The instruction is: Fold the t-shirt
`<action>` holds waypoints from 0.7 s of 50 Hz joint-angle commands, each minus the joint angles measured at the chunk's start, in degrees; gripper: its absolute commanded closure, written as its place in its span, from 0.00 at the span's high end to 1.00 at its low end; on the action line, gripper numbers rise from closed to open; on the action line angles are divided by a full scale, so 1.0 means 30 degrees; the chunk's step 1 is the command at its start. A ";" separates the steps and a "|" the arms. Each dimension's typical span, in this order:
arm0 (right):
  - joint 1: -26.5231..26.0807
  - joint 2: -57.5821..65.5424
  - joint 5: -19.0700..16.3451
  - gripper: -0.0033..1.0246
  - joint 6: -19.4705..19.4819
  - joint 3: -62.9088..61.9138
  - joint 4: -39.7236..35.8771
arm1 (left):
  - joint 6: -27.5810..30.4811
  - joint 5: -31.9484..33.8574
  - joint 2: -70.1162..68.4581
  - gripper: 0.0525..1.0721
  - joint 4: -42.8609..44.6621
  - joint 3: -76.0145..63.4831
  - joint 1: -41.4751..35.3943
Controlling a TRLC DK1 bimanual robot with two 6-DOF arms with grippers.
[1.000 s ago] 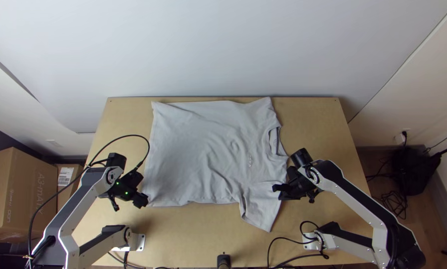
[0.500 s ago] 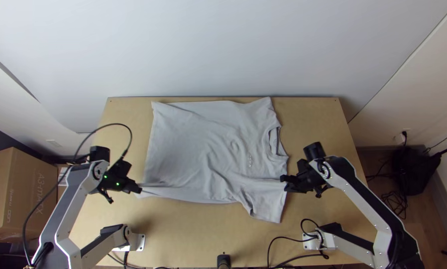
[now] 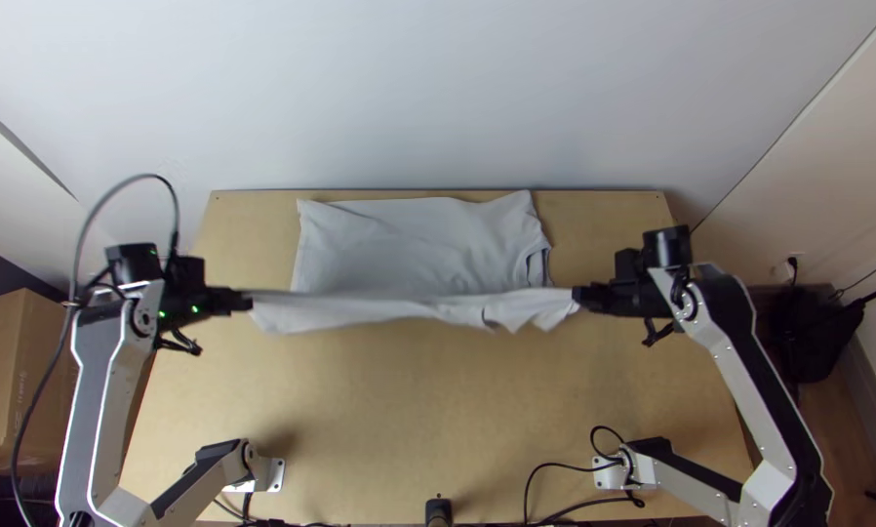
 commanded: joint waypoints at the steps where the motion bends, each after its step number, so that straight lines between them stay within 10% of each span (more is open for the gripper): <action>1: -0.0038 0.1260 0.0814 0.03 -0.0498 0.2483 -0.0031 | -0.2192 0.0050 0.0595 0.02 0.0644 0.2785 0.0074; 12: -0.0156 0.3985 0.3304 0.03 -0.1816 0.9690 0.0086 | -0.3598 -0.0711 0.2528 0.02 0.1787 0.8410 0.0133; 35: -0.0771 0.9961 0.4740 0.03 -0.4629 2.1614 0.3367 | -0.4213 -0.1971 0.9237 0.02 0.2724 1.9602 -0.0277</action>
